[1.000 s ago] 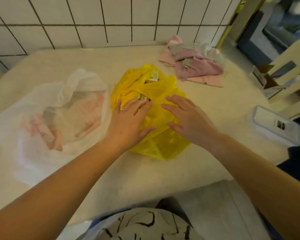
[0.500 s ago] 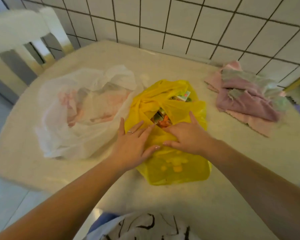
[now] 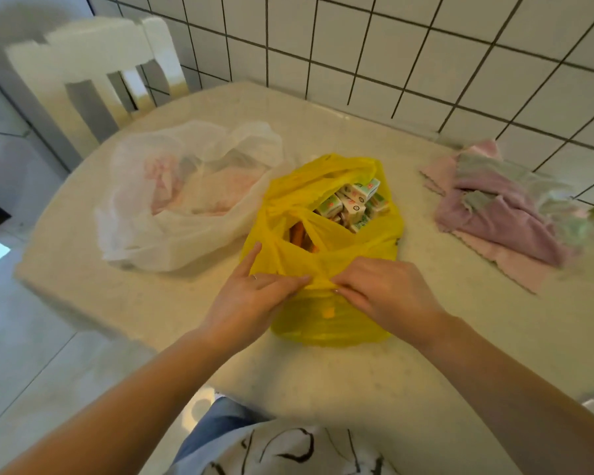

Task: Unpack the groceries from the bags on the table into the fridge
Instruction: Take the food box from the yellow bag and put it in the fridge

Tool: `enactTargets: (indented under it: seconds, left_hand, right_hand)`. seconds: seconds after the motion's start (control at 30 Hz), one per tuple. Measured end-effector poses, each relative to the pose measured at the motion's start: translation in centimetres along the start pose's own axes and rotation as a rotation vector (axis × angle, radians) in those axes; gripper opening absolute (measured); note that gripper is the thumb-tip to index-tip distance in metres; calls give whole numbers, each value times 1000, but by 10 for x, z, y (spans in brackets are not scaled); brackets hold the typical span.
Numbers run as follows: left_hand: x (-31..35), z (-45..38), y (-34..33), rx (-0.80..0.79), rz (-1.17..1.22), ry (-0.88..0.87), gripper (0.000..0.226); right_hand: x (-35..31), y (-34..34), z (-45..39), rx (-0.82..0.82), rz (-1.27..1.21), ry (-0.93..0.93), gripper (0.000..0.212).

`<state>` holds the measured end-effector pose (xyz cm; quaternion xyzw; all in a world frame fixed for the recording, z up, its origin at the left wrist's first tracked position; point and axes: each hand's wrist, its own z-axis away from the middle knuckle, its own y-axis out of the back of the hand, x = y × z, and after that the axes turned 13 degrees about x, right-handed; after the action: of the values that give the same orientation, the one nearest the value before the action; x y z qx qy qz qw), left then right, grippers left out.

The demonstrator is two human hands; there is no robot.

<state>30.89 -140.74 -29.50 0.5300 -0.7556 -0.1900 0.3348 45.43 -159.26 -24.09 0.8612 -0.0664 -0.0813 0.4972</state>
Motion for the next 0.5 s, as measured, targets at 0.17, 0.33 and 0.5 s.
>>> enactTargets:
  seconds: [0.17,0.33,0.5]
  left_hand:
    - [16,14,-4,-43,64,12,29]
    - [16,-6,4,180,27,372,47]
    - [-6,-28,0,-32,-14,927,69]
  right_hand:
    - [3,3,15,-61,1,-10,35]
    - [10,6,-23,73,-72,-5,31]
    - [27,-18,-77,-13,22,-19,47]
